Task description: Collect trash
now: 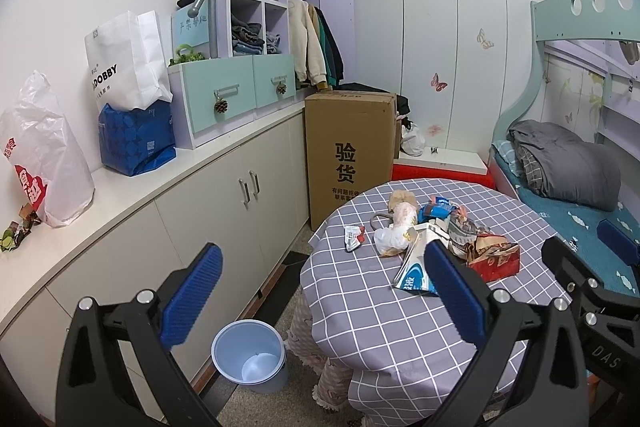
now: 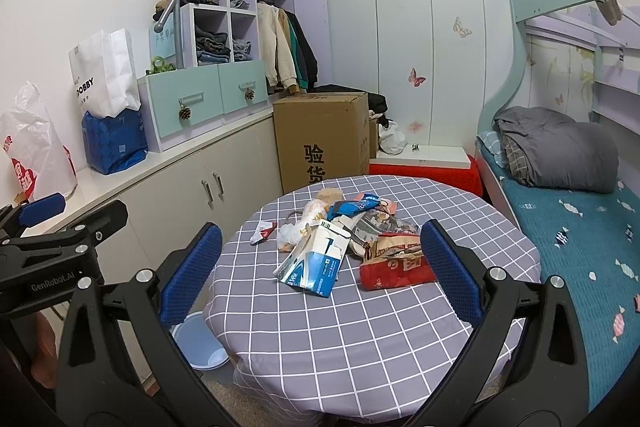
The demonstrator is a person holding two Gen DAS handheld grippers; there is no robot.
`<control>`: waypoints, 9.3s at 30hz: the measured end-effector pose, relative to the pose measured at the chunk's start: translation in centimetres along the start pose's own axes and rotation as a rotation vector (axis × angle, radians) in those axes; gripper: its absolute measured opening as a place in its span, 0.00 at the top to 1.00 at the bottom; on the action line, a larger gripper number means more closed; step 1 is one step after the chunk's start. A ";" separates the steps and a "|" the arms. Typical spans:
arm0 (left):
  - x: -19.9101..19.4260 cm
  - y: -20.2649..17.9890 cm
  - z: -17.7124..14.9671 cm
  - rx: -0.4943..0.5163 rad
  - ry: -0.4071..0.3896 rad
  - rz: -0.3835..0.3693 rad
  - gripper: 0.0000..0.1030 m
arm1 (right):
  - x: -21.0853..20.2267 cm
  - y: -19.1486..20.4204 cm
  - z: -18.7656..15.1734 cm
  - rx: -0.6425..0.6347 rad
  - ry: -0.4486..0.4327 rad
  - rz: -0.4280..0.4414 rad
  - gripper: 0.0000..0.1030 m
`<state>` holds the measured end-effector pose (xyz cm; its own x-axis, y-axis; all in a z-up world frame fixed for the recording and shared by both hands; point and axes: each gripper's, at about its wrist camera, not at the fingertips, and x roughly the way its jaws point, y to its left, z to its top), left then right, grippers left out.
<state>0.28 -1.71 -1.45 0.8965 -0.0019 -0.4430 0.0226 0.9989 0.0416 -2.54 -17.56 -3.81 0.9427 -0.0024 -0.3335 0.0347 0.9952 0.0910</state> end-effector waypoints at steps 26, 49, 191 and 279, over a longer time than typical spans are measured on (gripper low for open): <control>0.5 1.0 -0.2 0.002 0.023 0.005 0.04 | 0.6 0.2 -1.8 0.000 0.008 0.005 0.06; 0.7 1.4 -0.4 0.002 0.027 0.006 0.04 | 0.7 0.9 -1.5 0.000 0.017 0.008 0.06; 28.0 29.5 -20.6 -0.432 0.598 0.362 0.95 | 35.3 31.6 -17.3 -0.213 0.546 0.418 0.19; 25.4 -10.2 -6.9 0.173 0.420 -0.276 0.73 | 21.2 -7.7 -7.9 0.184 0.453 0.052 0.18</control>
<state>19.80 -11.65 -19.33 0.5928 -0.2093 -0.7777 0.3375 0.9413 0.0039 14.60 -24.52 -19.00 0.7074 0.1299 -0.6948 0.0881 0.9591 0.2690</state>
